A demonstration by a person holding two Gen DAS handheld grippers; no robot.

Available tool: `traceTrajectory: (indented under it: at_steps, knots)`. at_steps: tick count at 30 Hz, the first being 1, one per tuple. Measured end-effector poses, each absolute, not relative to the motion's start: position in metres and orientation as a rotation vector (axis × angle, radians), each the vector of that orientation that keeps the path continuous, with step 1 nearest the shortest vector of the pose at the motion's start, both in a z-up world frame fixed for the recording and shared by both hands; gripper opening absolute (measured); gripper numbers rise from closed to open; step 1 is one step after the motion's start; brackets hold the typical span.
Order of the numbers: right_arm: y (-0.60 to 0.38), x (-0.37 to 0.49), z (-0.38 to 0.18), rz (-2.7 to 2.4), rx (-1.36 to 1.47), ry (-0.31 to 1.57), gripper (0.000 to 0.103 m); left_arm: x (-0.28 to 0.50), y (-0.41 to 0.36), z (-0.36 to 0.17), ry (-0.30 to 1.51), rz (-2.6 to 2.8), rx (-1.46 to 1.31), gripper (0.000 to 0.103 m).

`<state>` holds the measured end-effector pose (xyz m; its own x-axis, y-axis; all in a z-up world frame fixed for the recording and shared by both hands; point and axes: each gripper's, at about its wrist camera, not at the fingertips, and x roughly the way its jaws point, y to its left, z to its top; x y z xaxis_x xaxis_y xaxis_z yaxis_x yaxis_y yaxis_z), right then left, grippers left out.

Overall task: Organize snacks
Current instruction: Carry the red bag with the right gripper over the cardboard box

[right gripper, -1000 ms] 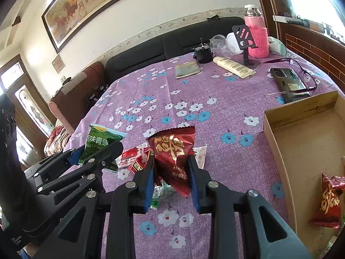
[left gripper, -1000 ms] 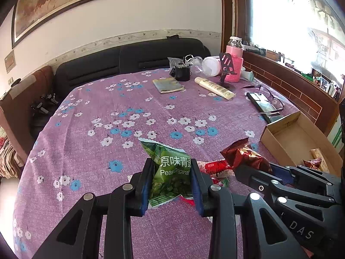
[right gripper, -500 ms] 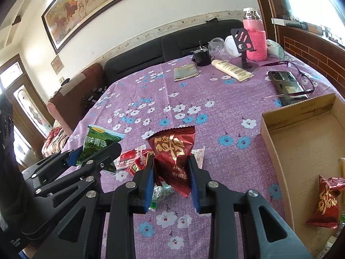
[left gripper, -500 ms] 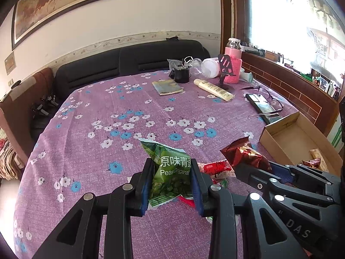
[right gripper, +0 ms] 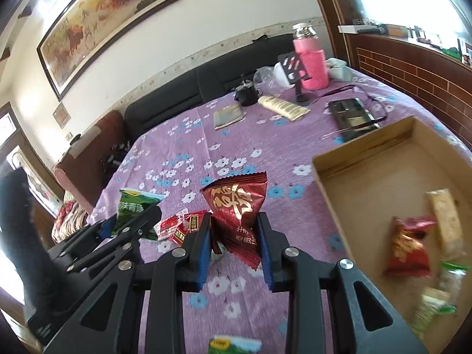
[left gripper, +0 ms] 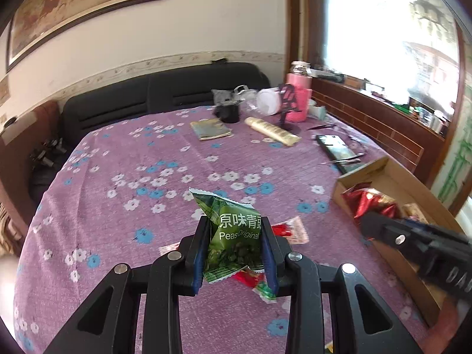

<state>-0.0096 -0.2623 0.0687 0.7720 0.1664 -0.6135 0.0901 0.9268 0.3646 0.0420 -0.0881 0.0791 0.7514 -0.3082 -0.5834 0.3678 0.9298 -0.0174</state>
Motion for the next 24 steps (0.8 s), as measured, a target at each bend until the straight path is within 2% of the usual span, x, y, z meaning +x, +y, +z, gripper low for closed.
traceTrajectory:
  at_steps: [9,16,24]
  knots:
    - [-0.352,-0.054,0.088,-0.070,0.493,0.616,0.028,0.022,-0.115,0.101,0.625,-0.471,0.086,0.033]
    - [-0.396,-0.067,0.091,-0.111,0.550,0.577,0.028,0.003,-0.166,0.118,0.638,-0.566,0.087,0.033]
    - [-0.430,-0.053,0.079,-0.166,0.564,0.652,0.028,-0.009,-0.248,0.094,0.747,-0.689,0.061,0.033]
